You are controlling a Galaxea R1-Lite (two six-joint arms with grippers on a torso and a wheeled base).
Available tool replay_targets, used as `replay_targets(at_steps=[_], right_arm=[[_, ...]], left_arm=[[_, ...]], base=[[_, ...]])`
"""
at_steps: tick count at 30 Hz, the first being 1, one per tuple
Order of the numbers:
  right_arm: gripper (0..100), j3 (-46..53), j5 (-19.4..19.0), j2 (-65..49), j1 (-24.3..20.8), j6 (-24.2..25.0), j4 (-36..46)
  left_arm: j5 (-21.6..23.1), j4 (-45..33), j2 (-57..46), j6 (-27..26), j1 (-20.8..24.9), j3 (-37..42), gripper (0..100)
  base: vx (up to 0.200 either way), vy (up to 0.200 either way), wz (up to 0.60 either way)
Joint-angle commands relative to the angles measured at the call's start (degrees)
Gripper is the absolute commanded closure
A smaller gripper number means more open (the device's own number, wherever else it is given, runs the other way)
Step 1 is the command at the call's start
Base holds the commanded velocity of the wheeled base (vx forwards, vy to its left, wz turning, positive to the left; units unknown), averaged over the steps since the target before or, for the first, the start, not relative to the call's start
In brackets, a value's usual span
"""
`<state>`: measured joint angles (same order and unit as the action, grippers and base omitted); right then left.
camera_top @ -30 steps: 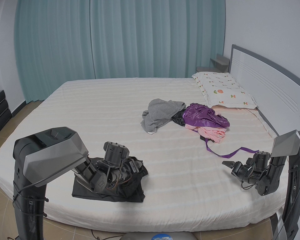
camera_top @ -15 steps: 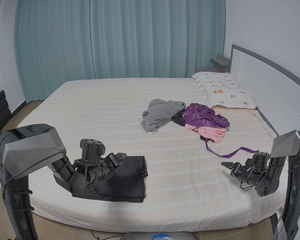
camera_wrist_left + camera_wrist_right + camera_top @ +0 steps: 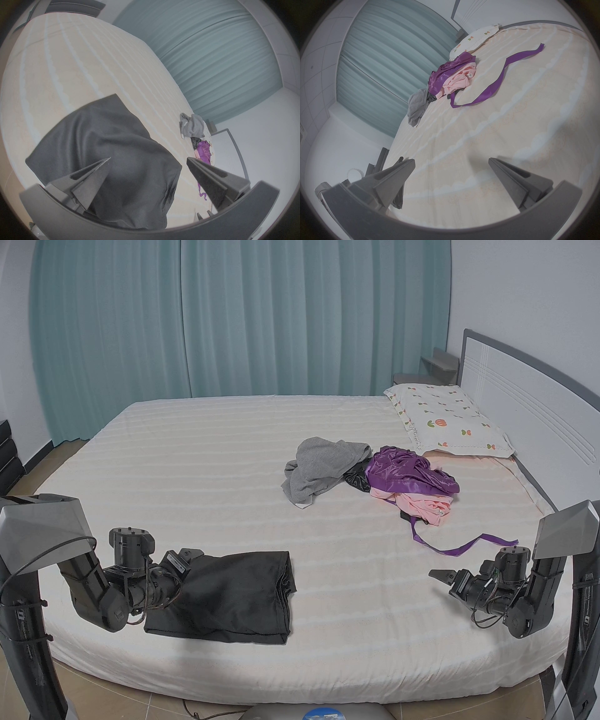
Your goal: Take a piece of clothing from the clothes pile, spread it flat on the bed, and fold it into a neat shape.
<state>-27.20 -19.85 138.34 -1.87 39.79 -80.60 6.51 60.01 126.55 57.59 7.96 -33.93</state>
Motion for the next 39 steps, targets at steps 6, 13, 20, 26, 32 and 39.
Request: replay_targets(at_steps=[6, 13, 20, 26, 32, 39], right_arm=[[0, 1.27, -0.02, -1.41, -1.39, 0.02, -0.08], [0, 1.62, -0.02, -1.58, -2.44, 0.02, -0.08], [0, 1.62, -0.02, -1.67, -2.88, 0.02, -0.08], [0, 1.53, 0.07, -1.76, -3.67, -0.06, 0.01], [0, 1.36, 0.07, -1.84, -5.17, -0.06, 0.01], [0, 1.36, 1.92, -1.93, -8.07, -0.68, 0.01]], left_arm=[[2.28, -0.07, 0.80, 4.99, -3.39, -0.88, 0], [2.37, -0.07, 1.24, 4.99, -3.48, -1.05, 0], [2.72, -0.16, 1.24, 5.08, -3.48, -1.05, 0], [2.72, -0.25, 1.33, 4.99, -3.30, -1.05, 0], [2.72, -0.25, 1.33, 4.99, -3.30, -1.05, 0], [2.72, -1.22, 1.42, 4.90, -3.21, -1.85, 0]], base=[[0.000, 0.200, 0.00], [0.000, 0.200, 0.00], [0.000, 0.200, 0.00], [0.000, 0.200, 0.00], [0.000, 0.200, 0.00], [0.000, 0.200, 0.00]])
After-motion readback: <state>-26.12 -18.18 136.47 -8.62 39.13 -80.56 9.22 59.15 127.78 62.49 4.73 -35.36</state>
